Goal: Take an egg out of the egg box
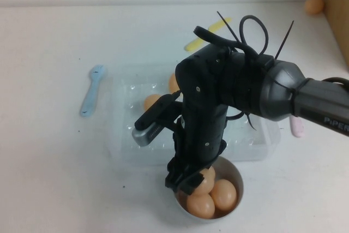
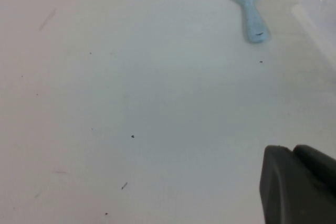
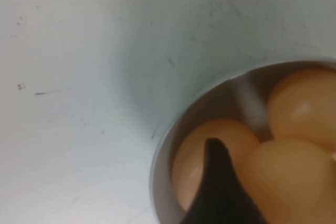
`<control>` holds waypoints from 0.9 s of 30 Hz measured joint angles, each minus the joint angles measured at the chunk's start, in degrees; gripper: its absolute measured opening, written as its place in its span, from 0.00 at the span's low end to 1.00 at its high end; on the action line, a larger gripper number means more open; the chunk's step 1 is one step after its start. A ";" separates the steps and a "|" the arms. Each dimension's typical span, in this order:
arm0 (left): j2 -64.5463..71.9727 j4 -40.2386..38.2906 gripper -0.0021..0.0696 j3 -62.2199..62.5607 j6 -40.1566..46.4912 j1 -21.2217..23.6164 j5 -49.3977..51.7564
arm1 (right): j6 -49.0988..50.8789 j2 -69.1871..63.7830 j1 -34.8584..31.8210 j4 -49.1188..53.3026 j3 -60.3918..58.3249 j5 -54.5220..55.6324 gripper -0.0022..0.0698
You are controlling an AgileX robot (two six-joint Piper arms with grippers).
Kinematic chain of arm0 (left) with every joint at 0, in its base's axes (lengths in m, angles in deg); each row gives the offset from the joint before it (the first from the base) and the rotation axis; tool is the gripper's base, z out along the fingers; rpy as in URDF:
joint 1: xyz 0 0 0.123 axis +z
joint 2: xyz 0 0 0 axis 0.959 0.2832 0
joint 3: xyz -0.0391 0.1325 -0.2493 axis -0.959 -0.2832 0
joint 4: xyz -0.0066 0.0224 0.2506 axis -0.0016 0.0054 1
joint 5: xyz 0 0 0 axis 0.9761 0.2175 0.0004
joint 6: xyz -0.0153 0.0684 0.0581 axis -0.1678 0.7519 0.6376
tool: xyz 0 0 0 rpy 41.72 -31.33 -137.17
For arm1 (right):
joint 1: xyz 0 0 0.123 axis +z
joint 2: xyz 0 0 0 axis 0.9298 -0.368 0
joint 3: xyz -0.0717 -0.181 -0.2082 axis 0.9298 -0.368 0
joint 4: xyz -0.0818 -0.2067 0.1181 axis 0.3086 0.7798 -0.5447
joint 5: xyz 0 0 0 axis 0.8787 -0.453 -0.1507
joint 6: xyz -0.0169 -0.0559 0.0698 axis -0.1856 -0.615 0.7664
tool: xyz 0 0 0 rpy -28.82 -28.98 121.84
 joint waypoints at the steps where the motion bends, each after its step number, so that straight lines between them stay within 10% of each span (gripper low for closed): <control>1: 0.00 0.00 0.02 0.00 0.00 0.00 0.00 | -0.03 0.00 0.00 0.00 -0.10 0.09 0.58; 12: 0.00 0.00 0.02 0.00 0.00 0.00 0.00 | 0.82 0.39 0.00 0.00 -0.36 2.88 0.81; 23: 0.00 0.00 0.02 0.00 0.00 0.00 0.00 | 20.93 18.08 2.73 16.42 -10.45 19.30 0.13; 27: 0.00 0.00 0.02 0.00 0.00 0.00 0.00 | 28.51 30.21 3.99 22.80 -21.91 32.36 0.03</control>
